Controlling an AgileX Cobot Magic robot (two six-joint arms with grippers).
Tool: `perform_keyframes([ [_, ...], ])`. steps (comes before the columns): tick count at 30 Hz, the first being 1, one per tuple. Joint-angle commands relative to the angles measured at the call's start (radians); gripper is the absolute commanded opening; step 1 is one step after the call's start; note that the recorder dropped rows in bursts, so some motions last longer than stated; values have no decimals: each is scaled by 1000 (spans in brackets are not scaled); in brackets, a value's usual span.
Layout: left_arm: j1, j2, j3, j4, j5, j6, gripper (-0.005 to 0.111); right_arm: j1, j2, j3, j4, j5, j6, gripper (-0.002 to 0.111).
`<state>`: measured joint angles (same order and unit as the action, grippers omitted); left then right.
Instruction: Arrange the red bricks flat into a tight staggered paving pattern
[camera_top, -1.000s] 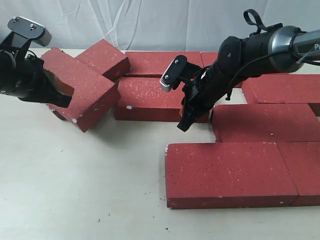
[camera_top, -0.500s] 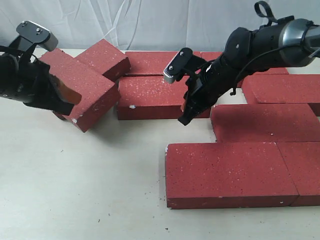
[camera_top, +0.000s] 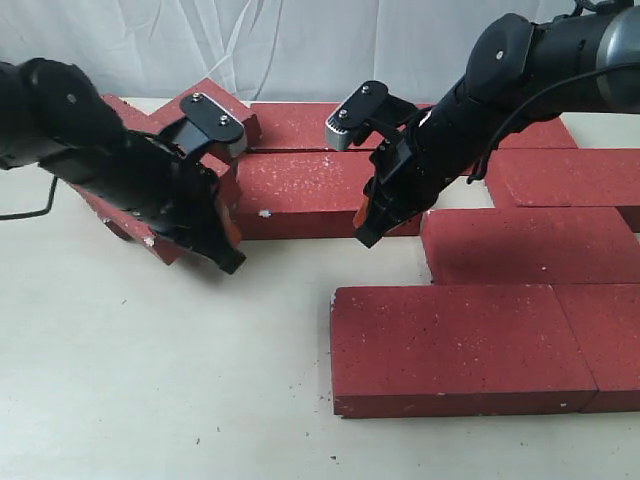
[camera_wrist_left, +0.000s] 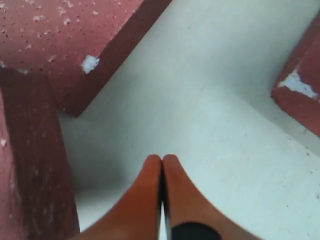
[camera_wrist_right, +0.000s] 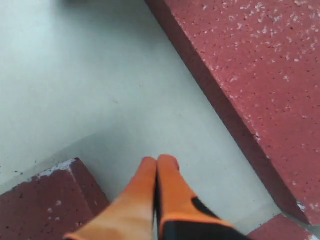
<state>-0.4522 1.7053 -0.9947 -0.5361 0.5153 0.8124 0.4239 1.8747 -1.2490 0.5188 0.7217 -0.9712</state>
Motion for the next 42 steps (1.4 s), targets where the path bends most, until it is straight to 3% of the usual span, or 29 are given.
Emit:
perform_keyframes([
  [1,-62,89,-57,190,-50,-239,0,-5,2,-3,6,0,-8,-1],
  [5,-118,157,-88,423,-146,-460,0,-5,2,-3,6,0,-8,-1],
  [9,-146,161,-98,549,-142,-545,0,-5,2,-3,6,-14,-8,-1],
  [14,-146,161,-98,836,-42,-769,0,-5,2,-3,6,-18,-8,-1],
  [21,-146,161,-98,981,116,-819,0,-5,2,-3,6,-18,-8,-1],
  [32,-146,103,-97,997,351,-820,0,-5,2,-3,7,-21,-8,-1],
  [35,-146,74,-94,972,307,-831,0,-5,2,-3,7,-21,-8,-1],
  [39,-148,26,-94,860,111,-812,0,-5,2,-3,-1,-37,-8,-1],
  [42,-149,-10,-94,718,2,-656,0,-5,2,-3,-49,-37,-8,-1],
])
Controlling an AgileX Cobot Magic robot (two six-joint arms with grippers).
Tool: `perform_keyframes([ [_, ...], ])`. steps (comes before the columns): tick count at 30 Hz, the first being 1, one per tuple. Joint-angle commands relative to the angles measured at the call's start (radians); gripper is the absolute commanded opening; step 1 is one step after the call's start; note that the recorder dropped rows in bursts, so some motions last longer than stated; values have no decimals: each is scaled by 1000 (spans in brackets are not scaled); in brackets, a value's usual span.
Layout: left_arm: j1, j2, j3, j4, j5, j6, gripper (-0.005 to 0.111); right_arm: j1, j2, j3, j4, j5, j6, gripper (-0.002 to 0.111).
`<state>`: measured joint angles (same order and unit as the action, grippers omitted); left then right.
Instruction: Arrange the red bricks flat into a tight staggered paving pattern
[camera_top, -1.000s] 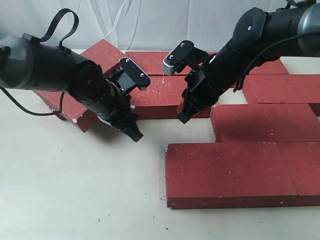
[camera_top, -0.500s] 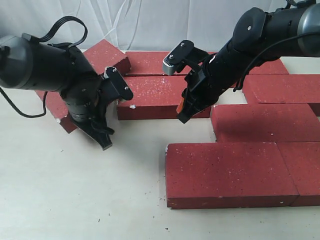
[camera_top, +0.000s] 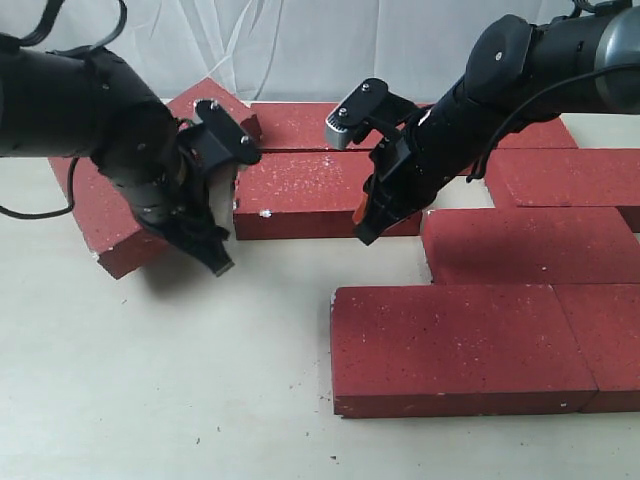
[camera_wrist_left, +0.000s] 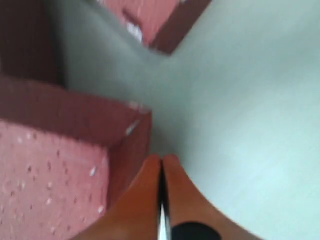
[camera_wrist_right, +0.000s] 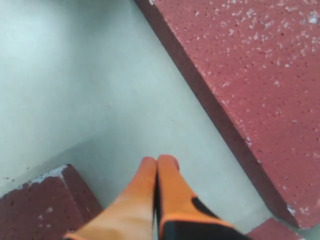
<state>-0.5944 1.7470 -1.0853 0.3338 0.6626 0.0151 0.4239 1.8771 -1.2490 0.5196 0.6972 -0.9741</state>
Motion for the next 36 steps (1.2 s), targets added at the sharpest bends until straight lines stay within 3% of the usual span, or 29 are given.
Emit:
perform_keyframes([
  [1,-7,-58,-2,-174,-179,173,0,-5,-1,-3,-61,-13,0,-1],
  [10,107,78,-12,-141,-444,157,0,-5,-1,-3,-91,-87,11,-1],
  [18,113,163,-118,-131,-339,153,0,-5,-1,-3,-97,-100,11,-1],
  [27,113,178,-166,-90,-266,153,0,-5,29,-3,-21,163,-259,-1],
  [36,113,226,-202,-73,-197,153,0,-5,81,-3,30,71,-310,-1],
])
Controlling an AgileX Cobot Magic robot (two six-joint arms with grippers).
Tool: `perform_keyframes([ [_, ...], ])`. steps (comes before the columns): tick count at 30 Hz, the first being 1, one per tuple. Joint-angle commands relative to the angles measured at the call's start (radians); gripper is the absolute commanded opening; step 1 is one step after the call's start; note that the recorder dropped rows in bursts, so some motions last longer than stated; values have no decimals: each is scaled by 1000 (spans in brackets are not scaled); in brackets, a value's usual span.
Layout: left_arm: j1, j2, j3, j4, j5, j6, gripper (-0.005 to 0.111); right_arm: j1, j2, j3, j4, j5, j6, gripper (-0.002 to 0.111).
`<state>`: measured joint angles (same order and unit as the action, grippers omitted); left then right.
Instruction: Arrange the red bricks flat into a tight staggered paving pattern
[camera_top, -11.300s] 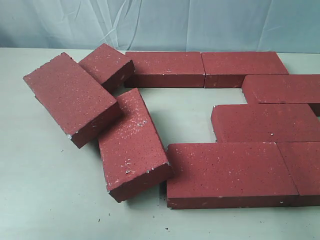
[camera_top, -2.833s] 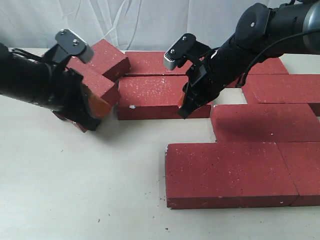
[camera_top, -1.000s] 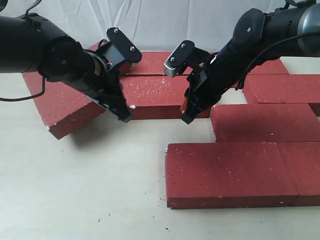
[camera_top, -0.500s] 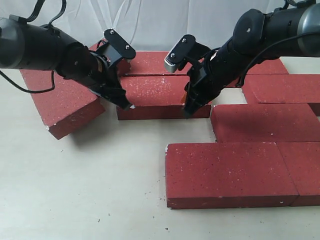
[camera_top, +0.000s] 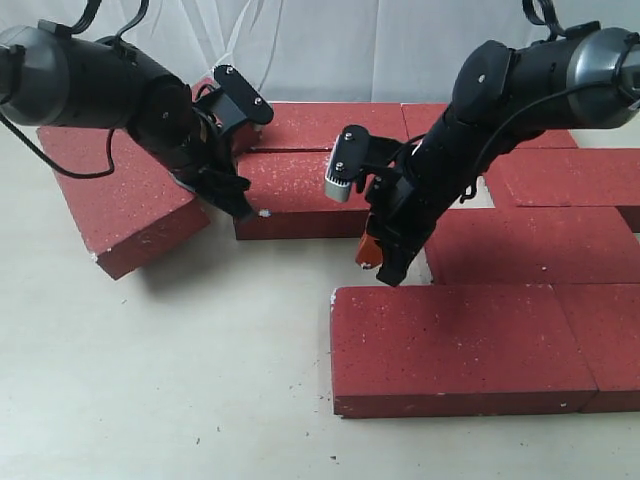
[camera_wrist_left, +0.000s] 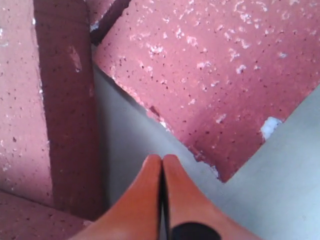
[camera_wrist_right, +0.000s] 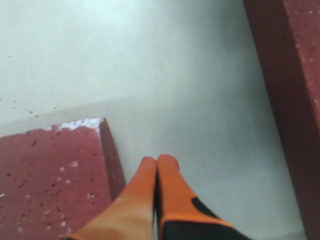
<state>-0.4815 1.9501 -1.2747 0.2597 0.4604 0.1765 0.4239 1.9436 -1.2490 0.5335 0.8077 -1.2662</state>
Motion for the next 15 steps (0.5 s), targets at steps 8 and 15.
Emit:
perform_keyframes([
  [8,0,41,-28,-10,3,-8,0,-5,50,-3,16,-98,-53,-1],
  [15,0,65,-30,3,-4,-8,0,-5,56,-3,19,-182,-43,-1],
])
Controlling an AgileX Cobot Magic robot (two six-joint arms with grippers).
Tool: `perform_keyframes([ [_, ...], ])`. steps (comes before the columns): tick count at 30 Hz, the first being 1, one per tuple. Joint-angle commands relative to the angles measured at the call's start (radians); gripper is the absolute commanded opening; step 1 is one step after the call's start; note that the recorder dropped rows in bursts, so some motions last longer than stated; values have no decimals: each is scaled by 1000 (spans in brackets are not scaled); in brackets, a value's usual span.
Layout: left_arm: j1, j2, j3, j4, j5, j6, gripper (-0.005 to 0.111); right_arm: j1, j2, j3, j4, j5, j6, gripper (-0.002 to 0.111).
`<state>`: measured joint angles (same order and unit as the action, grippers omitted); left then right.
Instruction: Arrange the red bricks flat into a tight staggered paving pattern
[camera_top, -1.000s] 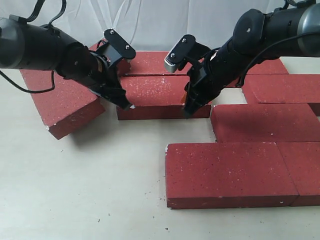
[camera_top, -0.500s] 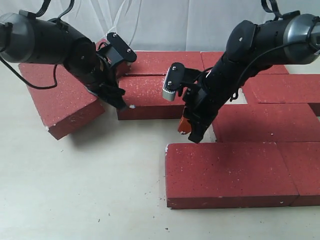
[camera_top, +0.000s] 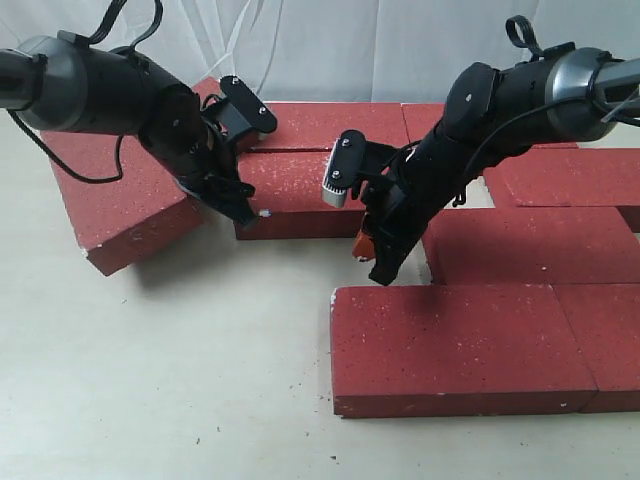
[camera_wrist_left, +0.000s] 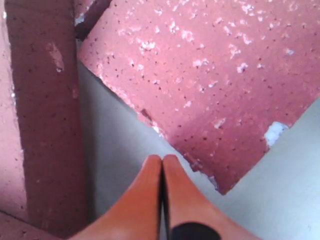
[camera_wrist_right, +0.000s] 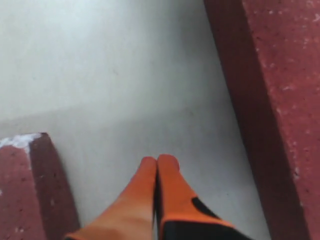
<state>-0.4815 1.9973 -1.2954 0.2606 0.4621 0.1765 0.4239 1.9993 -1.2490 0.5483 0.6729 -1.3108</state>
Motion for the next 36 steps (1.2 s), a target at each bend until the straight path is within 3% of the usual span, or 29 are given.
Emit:
perform_keyframes([
  [1,0,23,-9,4,-11,-8,0,-5,1,-3,4,-54,8,-1],
  [15,0,26,-9,-33,-60,-8,0,-5,1,-3,16,-186,66,-1],
  [36,0,67,-9,-90,-126,18,0,-5,-132,-3,-54,-6,192,-1],
])
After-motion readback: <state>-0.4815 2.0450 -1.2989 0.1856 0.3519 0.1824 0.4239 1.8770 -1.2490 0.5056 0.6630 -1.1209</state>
